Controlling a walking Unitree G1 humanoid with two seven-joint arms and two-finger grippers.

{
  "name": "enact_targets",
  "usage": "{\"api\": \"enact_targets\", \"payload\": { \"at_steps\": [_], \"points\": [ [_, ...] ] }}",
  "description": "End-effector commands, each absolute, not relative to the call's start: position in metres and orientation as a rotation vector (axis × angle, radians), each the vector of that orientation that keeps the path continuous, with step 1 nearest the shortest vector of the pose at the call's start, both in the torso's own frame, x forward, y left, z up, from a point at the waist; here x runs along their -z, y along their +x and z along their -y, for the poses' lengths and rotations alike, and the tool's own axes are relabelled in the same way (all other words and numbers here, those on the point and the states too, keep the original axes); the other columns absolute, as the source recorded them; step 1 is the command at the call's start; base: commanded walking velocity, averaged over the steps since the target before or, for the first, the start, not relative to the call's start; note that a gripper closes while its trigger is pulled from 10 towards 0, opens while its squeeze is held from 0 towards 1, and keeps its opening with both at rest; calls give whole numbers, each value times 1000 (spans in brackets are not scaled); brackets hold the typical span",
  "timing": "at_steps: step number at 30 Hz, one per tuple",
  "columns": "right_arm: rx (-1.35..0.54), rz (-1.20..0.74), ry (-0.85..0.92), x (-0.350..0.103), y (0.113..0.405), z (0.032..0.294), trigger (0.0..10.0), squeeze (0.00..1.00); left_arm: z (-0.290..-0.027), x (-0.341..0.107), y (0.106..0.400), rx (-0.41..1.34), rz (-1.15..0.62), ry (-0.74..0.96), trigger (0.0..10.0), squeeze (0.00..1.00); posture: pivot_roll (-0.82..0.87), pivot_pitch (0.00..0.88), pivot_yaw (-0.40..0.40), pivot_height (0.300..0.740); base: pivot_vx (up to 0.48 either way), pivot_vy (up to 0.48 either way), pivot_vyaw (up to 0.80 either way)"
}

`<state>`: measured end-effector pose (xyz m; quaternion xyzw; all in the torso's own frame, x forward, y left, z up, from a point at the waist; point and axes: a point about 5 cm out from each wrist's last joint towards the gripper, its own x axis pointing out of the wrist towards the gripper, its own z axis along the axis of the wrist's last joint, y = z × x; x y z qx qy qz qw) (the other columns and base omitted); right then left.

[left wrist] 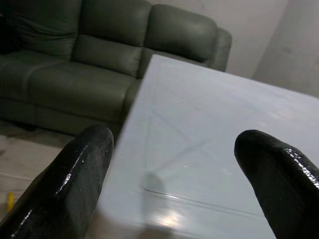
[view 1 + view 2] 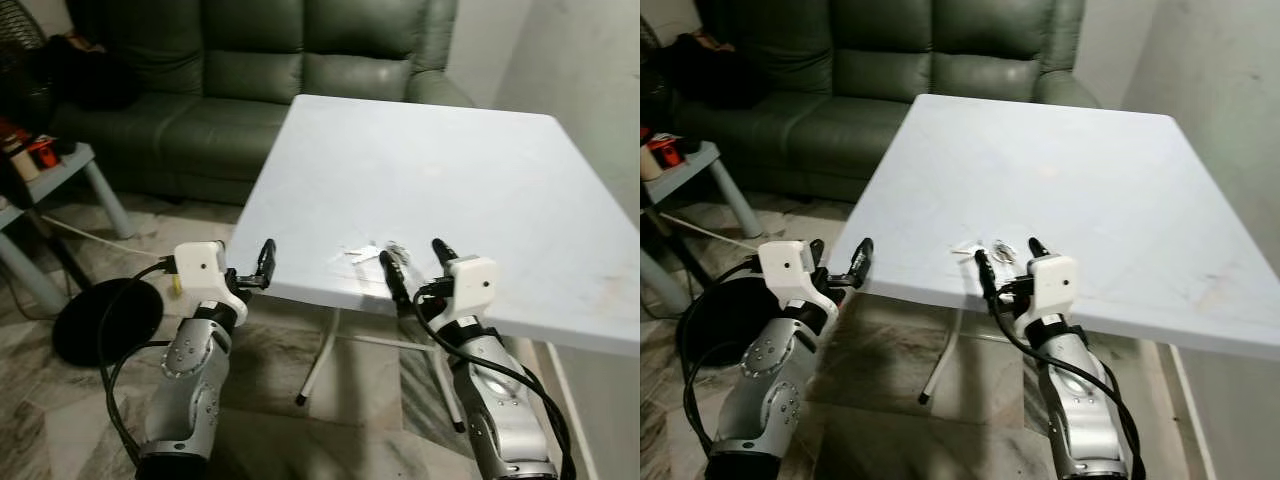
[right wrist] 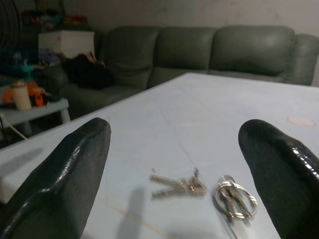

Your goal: Hang keys on a hook

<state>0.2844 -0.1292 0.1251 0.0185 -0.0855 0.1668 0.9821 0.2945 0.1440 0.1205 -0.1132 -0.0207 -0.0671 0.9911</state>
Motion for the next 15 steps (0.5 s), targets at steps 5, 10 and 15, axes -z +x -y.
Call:
{"api": "enact_targets", "payload": {
  "at_steps": [5,10,15],
  "points": [
    [-307,176,30,-127,283,139,10000,0,-135,-126,295,162,53,-239,10000,0,28,0,-20,715,48,382,0],
    [-308,175,28,-127,282,139,10000,0,-135,-126,295,161,55,-235,10000,0,28,0,-23,715,0,434,0],
    [-309,174,28,-127,282,139,10000,0,-134,-126,295,158,54,-237,10000,0,28,0,-25,715,0,432,0]
  ]
}}
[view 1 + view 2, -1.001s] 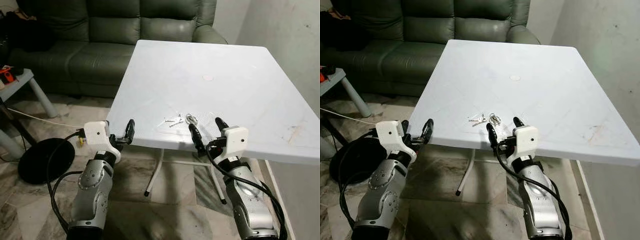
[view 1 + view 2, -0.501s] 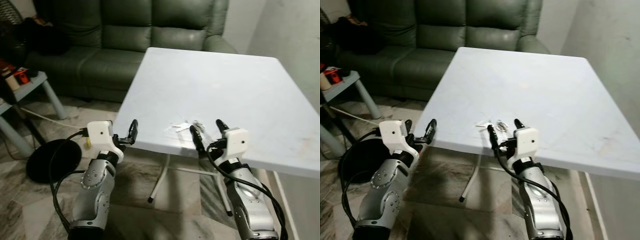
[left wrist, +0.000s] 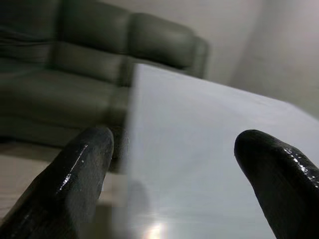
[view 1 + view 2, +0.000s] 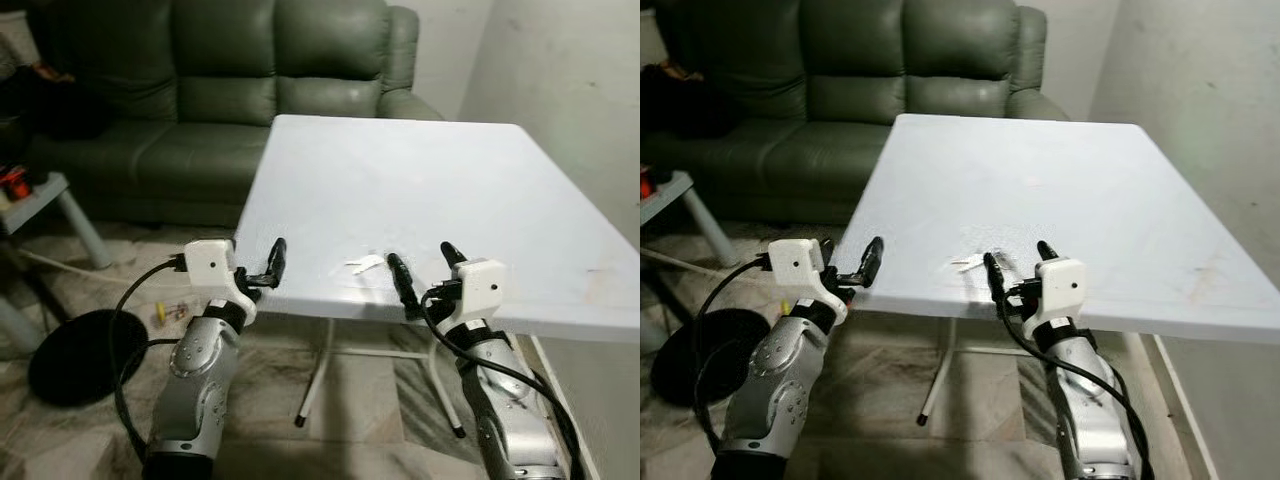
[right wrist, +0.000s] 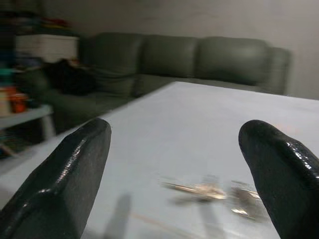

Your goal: Hang keys on a hook

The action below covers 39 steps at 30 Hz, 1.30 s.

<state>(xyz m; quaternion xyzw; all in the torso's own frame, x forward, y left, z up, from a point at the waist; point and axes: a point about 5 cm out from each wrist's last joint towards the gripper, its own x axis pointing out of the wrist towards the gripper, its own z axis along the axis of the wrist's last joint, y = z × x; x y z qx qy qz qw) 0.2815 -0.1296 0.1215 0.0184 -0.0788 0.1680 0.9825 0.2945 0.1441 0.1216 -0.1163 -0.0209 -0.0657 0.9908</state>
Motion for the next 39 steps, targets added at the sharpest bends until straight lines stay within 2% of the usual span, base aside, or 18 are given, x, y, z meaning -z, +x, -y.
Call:
{"api": "enact_targets", "payload": {
  "at_steps": [1,6,13,29,39],
  "points": [
    [-309,174,28,-127,282,139,10000,0,-134,-126,295,157,54,-238,10000,0,28,0,-25,715,0,431,0],
    [-309,172,27,-127,282,139,10000,0,-135,-126,295,153,53,-231,10000,0,28,0,-25,715,53,410,0],
    [-309,168,25,-126,281,141,10000,0,-136,-124,295,125,43,-257,10000,0,25,0,-28,715,181,0,0],
    [-315,157,23,-125,278,140,10000,0,-140,-121,296,91,21,-260,10000,0,25,0,-31,715,439,0,0],
    [-323,139,14,-122,276,140,10000,0,-132,-122,295,105,20,-232,10000,0,25,0,-38,715,0,0,0]
  ]
}}
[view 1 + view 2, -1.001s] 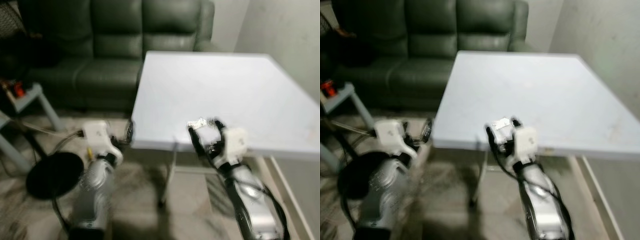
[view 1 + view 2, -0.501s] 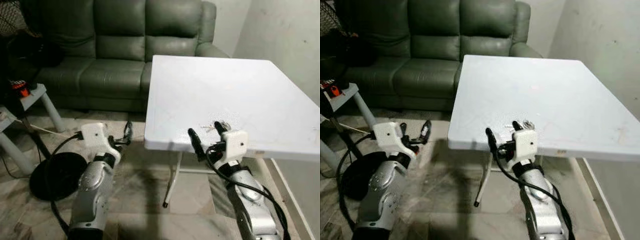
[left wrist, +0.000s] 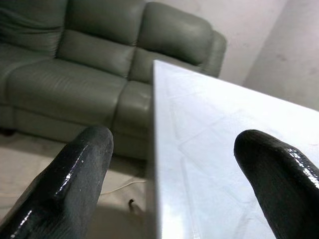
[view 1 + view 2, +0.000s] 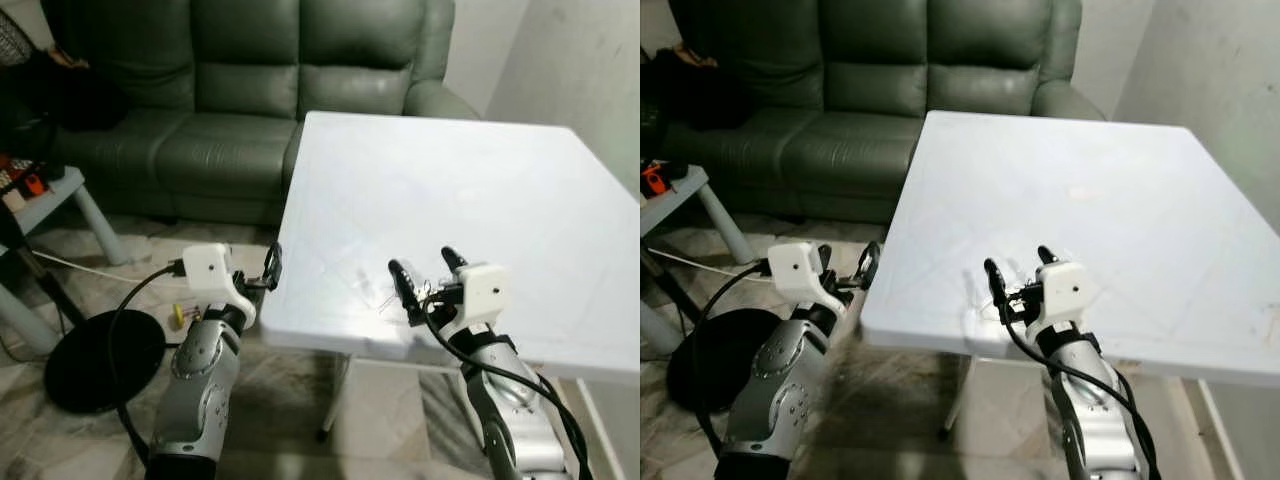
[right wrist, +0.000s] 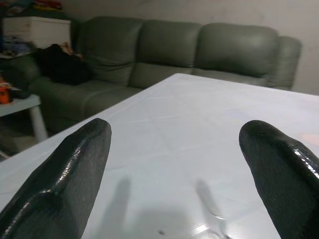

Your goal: Hang keys on a hook

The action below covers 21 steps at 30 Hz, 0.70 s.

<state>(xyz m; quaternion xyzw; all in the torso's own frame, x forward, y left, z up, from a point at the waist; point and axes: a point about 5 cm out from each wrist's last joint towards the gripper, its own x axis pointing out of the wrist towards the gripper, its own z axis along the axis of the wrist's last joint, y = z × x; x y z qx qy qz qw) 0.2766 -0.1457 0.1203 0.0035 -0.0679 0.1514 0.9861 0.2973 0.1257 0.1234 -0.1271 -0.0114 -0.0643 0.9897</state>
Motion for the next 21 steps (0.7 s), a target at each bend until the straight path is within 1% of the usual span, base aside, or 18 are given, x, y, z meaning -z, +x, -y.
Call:
{"api": "enact_targets", "payload": {
  "at_steps": [1,9,16,21],
  "points": [
    [-323,139,14,-122,276,140,10000,0,-132,-122,295,105,20,-232,10000,0,25,0,-38,715,0,0,0],
    [-321,123,9,-121,277,142,10000,0,-129,-122,295,111,15,-228,10000,0,25,0,-41,715,0,0,0],
    [-338,83,-31,-119,278,144,10000,0,-127,-120,292,116,18,-207,10000,0,24,0,-47,715,0,0,0],
    [-297,43,-36,-118,283,146,10000,0,-126,-120,291,122,20,-207,10000,0,22,0,-50,715,0,0,0]
  ]
}}
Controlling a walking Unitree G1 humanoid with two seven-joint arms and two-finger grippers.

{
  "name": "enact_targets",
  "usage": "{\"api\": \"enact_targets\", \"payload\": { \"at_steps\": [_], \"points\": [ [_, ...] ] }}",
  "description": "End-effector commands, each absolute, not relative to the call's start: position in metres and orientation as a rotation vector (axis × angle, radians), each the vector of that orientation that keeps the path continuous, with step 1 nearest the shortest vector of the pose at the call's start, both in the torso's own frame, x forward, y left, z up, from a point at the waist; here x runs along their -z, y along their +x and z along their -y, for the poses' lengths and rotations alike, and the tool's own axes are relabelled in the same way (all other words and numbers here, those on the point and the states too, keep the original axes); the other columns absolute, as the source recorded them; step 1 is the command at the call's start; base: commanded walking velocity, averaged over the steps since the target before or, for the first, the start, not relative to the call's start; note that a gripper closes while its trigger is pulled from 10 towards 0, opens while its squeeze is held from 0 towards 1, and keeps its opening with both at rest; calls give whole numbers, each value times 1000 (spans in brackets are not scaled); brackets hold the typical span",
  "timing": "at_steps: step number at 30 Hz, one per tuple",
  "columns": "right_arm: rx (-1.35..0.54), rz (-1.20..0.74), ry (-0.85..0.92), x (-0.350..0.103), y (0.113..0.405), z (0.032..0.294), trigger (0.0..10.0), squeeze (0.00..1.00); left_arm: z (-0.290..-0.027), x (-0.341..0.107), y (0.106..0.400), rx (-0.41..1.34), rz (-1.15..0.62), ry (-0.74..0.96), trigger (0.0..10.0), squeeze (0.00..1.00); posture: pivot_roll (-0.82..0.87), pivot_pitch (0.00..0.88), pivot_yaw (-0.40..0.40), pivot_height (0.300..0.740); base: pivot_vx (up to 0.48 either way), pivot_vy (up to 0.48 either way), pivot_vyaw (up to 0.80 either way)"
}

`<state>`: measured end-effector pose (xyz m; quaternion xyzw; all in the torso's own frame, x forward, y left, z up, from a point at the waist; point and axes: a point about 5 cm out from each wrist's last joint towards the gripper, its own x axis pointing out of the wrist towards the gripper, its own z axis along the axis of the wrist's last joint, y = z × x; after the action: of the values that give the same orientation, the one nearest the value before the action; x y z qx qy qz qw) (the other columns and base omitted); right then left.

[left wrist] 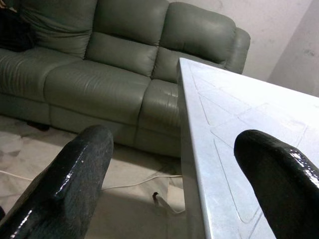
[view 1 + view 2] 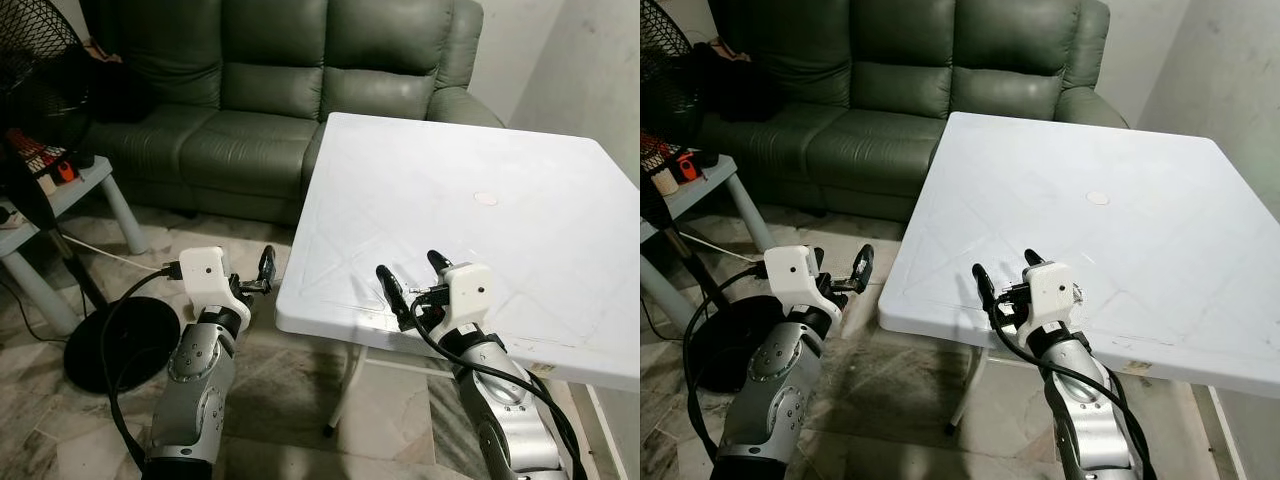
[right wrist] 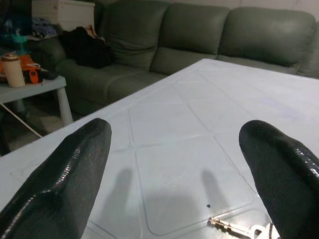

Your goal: Hang keys on a hook

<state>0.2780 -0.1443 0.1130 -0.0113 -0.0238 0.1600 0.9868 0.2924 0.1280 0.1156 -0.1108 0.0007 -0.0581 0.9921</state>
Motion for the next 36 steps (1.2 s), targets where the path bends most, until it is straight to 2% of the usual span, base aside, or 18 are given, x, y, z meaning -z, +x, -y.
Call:
{"api": "enact_targets", "payload": {
  "at_steps": [1,14,20,32,33,34,35,36],
  "points": [
    [-297,43,-36,-118,283,146,10000,0,-126,-120,291,122,20,-207,10000,0,22,0,-50,715,0,0,0],
    [-160,-66,-72,-117,304,144,10000,0,-100,-125,281,327,56,-105,10000,0,34,0,-52,715,0,0,0],
    [-70,-126,-81,-113,313,153,10000,0,-87,-125,271,422,56,-92,10000,0,41,0,-54,715,0,0,0],
    [11,-189,-60,-98,309,172,9843,0,-68,-123,257,540,51,-45,10000,0,38,0,-52,715,0,0,0],
    [10,-189,-63,-97,307,174,8431,0,-67,-123,257,545,49,-44,10000,0,38,0,-52,715,0,0,0],
    [9,-194,-67,-95,306,176,7725,0,-67,-122,256,549,48,-44,10000,0,35,0,-51,715,0,0,0],
    [12,-200,-75,-94,304,178,4941,0,-66,-122,256,553,47,-43,10000,0,34,0,-50,715,0,0,0],
    [15,-204,-80,-92,303,181,3725,0,-66,-122,256,556,47,-43,10000,0,34,0,-50,715,0,0,0]
  ]
}}
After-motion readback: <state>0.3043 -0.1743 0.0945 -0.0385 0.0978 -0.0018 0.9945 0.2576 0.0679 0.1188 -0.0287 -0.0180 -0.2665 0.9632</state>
